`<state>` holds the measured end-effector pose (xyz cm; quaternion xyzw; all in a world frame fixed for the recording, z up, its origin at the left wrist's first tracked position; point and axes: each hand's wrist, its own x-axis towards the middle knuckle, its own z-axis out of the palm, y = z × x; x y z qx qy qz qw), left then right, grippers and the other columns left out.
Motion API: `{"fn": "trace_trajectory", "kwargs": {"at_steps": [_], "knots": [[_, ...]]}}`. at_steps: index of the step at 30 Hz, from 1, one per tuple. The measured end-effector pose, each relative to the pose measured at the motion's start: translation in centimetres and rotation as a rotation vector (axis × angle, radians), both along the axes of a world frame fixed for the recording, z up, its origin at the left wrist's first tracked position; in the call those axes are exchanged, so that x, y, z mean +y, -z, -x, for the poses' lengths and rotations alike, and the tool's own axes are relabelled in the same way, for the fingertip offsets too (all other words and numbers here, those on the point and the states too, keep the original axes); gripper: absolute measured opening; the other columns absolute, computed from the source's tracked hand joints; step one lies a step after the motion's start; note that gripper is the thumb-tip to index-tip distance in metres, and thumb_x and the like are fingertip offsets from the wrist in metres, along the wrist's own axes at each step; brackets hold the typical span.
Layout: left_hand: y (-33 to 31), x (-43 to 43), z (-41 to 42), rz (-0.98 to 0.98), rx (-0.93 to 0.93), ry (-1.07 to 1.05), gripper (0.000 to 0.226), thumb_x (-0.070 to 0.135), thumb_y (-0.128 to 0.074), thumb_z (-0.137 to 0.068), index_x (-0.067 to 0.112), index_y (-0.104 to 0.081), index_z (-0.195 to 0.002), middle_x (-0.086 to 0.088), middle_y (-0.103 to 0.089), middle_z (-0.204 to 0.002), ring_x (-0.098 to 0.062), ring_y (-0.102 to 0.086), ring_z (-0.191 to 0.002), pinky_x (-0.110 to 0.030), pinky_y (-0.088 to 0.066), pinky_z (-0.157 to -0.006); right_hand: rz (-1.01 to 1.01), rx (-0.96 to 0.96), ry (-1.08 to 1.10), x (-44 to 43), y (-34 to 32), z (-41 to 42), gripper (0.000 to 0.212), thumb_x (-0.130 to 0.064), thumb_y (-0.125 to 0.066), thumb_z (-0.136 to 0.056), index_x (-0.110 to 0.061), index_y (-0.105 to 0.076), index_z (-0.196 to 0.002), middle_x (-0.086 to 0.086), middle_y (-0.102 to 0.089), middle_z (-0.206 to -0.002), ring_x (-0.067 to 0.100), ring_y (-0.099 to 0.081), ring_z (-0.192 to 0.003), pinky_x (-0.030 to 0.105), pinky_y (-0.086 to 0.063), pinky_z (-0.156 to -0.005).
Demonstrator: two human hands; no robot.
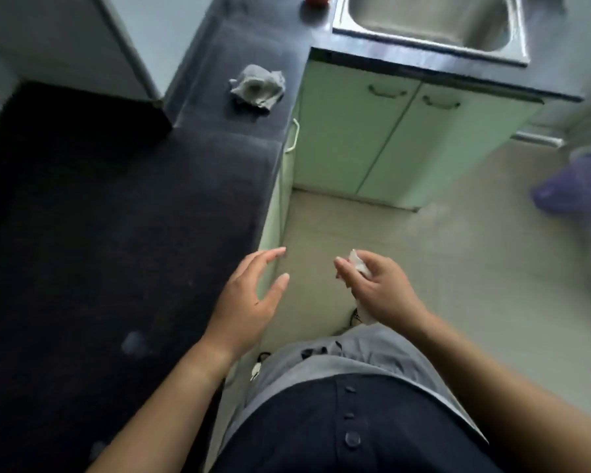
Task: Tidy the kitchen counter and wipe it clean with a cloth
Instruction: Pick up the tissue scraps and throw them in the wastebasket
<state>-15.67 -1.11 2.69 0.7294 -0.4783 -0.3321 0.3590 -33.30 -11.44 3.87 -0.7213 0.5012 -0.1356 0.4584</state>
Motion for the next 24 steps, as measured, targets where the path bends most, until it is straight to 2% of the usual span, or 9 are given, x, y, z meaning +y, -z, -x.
{"fn": "trace_trajectory", "kwargs": {"at_steps": [2, 5, 9, 12, 15, 18, 21, 24], "knots": [[0.1, -1.2, 2.1, -0.056, 0.009, 0.116, 0.036, 0.029, -0.053, -0.091, 0.031, -0.050, -0.127, 0.018, -0.050, -0.123, 0.002, -0.046, -0.116, -0.016, -0.036, -0.095, 0.013, 0.003, 0.102, 0.1, 0.2, 3.3, 0.030, -0.034, -0.057, -0.089, -0.016, -0.062, -0.067, 0.009, -0.063, -0.063, 0.015, -0.054, -0.056, 0.028, -0.041, -0.055], [0.3, -3.3, 6.0, -0.126, -0.018, 0.308, 0.037, 0.034, -0.051, -0.091, 0.035, -0.047, -0.129, 0.020, -0.049, -0.124, 0.004, -0.045, -0.114, -0.004, -0.031, -0.085, -0.005, 0.000, 0.230, 0.1, 0.9, 9.0, 0.033, -0.034, -0.057, -0.090, -0.012, -0.059, -0.066, 0.009, -0.058, -0.058, 0.013, -0.049, -0.051, 0.030, -0.039, -0.052], [0.5, -8.4, 12.7, -0.134, -0.045, 0.490, 0.035, 0.031, -0.053, -0.090, 0.034, -0.049, -0.125, 0.017, -0.053, -0.121, 0.001, -0.049, -0.112, -0.003, -0.033, -0.087, -0.040, -0.016, 0.412, -0.4, 1.0, 17.4, 0.037, -0.031, -0.057, -0.091, -0.001, -0.057, -0.068, 0.016, -0.055, -0.058, 0.008, -0.042, -0.049, 0.026, -0.034, -0.051], [1.0, -13.3, 19.5, -0.126, -0.084, 0.606, 0.033, 0.029, -0.055, -0.090, 0.030, -0.052, -0.123, 0.013, -0.056, -0.119, -0.003, -0.052, -0.111, -0.016, -0.037, -0.088, -0.050, -0.040, 0.546, -1.6, 0.9, 24.4, 0.039, -0.034, -0.056, -0.090, 0.000, -0.056, -0.070, 0.018, -0.055, -0.058, 0.013, -0.044, -0.049, 0.033, -0.037, -0.050], [1.3, -18.1, 27.3, -0.117, -0.077, 0.702, 0.031, 0.029, -0.054, -0.090, 0.027, -0.053, -0.121, 0.011, -0.058, -0.117, -0.004, -0.054, -0.109, -0.022, -0.040, -0.089, -0.010, -0.048, 0.671, -3.7, 0.5, 31.5, 0.041, -0.034, -0.056, -0.090, 0.001, -0.055, -0.070, 0.019, -0.053, -0.057, 0.019, -0.043, -0.048, 0.035, -0.036, -0.048], [1.3, -21.9, 35.0, -0.123, -0.033, 0.798, 0.029, 0.029, -0.053, -0.091, 0.026, -0.055, -0.120, 0.009, -0.061, -0.114, -0.003, -0.056, -0.107, -0.029, -0.046, -0.093, 0.034, -0.044, 0.804, -5.3, 0.2, 38.1, 0.037, -0.031, -0.057, -0.090, -0.001, -0.054, -0.070, 0.007, -0.045, -0.050, 0.014, -0.038, -0.045, 0.030, -0.032, -0.046], [0.9, -25.1, 41.0, -0.135, 0.022, 0.859, 0.027, 0.034, -0.054, -0.090, 0.029, -0.055, -0.117, 0.010, -0.063, -0.111, -0.002, -0.058, -0.106, -0.039, -0.048, -0.093, 0.028, -0.046, 0.942, -6.1, 0.4, 43.4, 0.029, -0.031, -0.059, -0.089, -0.010, -0.057, -0.069, -0.004, -0.045, -0.048, 0.016, -0.043, -0.046, 0.030, -0.036, -0.046], [0.8, -28.2, 44.8, -0.161, 0.030, 0.898, 0.031, 0.041, -0.052, -0.086, 0.033, -0.055, -0.115, 0.013, -0.063, -0.111, 0.000, -0.058, -0.106, -0.040, -0.048, -0.093, -0.001, -0.051, 1.011, -7.3, 1.3, 47.1, 0.029, -0.031, -0.059, -0.089, -0.010, -0.057, -0.068, -0.005, -0.046, -0.050, 0.007, -0.038, -0.045, 0.018, -0.031, -0.045]]}}
